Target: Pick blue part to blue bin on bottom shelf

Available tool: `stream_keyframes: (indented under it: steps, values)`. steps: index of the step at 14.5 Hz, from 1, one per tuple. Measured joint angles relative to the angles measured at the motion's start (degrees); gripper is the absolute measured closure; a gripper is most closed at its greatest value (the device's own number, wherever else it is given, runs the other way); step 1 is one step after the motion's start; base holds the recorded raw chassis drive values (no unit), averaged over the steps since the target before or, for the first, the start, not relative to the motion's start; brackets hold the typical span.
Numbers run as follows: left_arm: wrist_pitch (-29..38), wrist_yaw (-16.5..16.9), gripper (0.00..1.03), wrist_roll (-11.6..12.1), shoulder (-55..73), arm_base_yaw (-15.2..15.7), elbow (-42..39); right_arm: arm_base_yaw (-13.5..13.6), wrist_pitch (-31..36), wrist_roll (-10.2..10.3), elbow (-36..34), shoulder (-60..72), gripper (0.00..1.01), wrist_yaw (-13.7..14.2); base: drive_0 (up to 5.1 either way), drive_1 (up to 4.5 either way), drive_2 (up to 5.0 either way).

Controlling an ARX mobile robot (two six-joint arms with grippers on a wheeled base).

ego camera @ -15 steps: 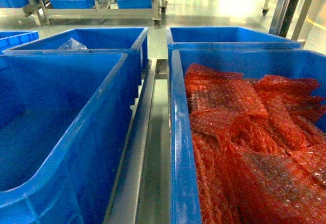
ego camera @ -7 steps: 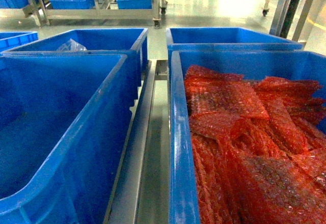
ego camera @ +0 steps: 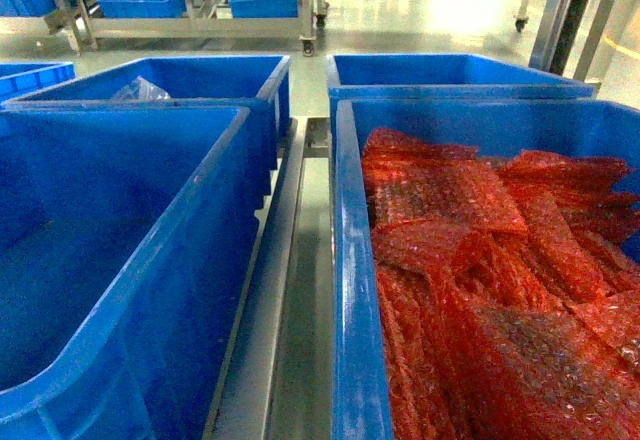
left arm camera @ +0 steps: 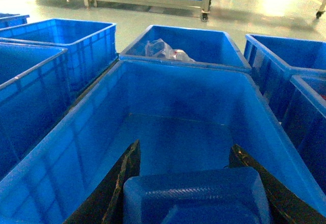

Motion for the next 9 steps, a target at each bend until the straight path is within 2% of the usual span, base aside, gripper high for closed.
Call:
stream_keyframes:
  steps: [9]
  values:
    - [0.00,0.00,0.59,0.00,0.00,0.00,0.00,0.00,0.00,-0.02,0.00,0.00,0.03,0.02,0.0,0.00,0.0]
